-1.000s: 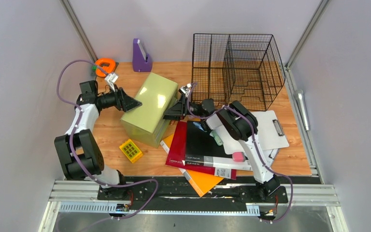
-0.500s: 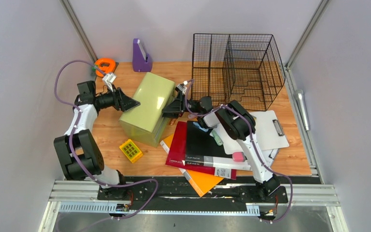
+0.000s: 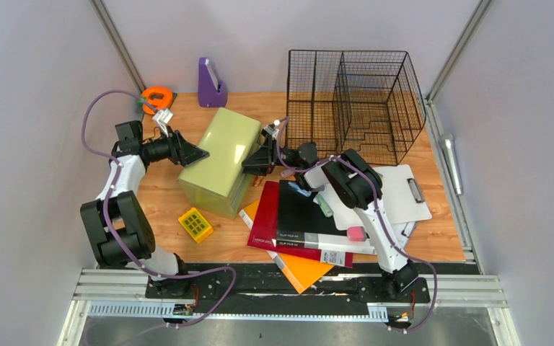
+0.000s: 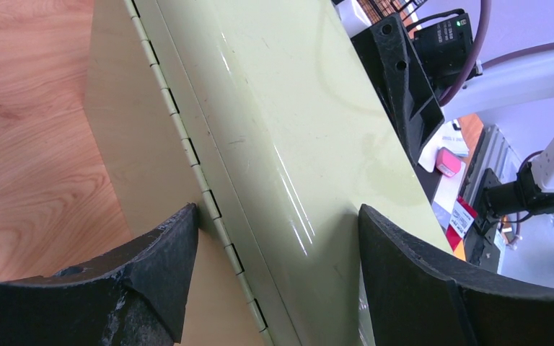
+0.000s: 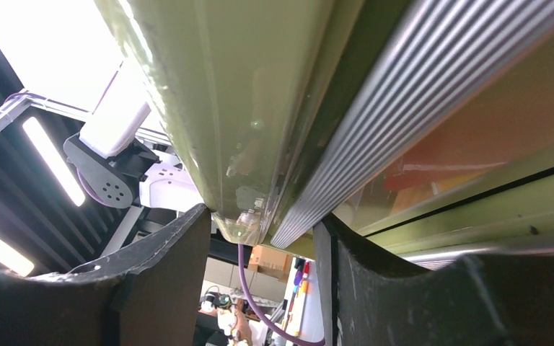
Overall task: Organize the desk
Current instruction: Open the drawer in the storage box.
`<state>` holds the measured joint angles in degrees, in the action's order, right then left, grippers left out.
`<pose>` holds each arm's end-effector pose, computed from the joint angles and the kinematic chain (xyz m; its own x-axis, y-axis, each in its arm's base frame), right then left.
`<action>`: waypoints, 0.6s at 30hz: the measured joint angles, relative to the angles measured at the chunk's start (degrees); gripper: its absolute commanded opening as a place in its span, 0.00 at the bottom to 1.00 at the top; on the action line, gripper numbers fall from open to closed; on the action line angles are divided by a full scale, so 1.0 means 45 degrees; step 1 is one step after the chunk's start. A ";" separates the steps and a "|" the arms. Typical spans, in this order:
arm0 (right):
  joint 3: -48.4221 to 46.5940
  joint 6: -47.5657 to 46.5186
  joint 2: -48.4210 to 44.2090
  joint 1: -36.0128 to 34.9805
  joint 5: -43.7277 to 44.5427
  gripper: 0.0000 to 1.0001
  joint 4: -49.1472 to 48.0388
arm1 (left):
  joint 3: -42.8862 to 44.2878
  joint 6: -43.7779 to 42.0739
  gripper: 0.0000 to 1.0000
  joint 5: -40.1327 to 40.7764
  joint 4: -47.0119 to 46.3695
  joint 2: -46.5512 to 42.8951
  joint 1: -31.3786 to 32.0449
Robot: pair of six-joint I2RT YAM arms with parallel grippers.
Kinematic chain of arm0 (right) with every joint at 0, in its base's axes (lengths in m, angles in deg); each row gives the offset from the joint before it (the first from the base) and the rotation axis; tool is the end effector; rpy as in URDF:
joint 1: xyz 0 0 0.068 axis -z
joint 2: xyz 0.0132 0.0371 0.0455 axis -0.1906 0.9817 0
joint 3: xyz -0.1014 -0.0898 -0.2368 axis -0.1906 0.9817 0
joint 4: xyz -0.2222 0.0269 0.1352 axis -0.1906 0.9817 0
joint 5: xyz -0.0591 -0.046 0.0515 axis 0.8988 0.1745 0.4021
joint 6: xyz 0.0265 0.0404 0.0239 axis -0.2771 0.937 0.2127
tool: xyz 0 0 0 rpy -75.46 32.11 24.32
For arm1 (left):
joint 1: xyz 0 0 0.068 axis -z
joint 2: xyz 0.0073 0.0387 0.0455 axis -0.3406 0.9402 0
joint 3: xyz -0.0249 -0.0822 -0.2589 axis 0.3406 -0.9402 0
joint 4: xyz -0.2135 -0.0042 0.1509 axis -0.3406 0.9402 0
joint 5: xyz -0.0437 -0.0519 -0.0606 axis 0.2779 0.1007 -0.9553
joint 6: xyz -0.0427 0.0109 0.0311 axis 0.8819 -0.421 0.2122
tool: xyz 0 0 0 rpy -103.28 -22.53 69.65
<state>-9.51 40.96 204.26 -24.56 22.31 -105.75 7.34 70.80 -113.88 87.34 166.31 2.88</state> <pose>0.3750 0.3033 0.1361 -0.9785 0.0113 -0.2060 -0.2024 -0.2472 0.9476 0.3044 0.0582 0.2437 -0.6454 -0.1457 -0.7498 0.5848 0.5372 -0.6078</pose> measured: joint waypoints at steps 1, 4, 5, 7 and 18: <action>0.0000 0.0044 0.0000 0.0000 0.0000 0.15 0.0005 | 0.0000 0.0000 0.24 -0.0010 -0.0010 0.0005 0.0000; 0.0000 0.0126 0.0005 0.0000 0.0000 0.00 0.0005 | 0.0000 0.0005 0.24 -0.0019 -0.0019 0.0010 0.0000; 0.0000 0.0141 0.0005 0.0005 0.0000 0.00 0.0005 | 0.0000 0.0005 0.23 -0.0024 -0.0019 0.0015 0.0000; 0.0005 0.0160 0.0010 0.0010 0.0000 0.00 0.0005 | 0.0000 0.0005 0.23 -0.0039 -0.0029 0.0024 0.0000; 0.1039 -0.0005 -0.0413 0.0189 0.0622 0.00 0.0010 | 0.0112 0.0015 0.17 -0.0228 -0.0039 0.0253 -0.0010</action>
<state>-4.83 40.94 202.40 -23.71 25.11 -105.71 7.84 70.87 -114.91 87.17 167.45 2.83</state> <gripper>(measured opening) 0.497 0.803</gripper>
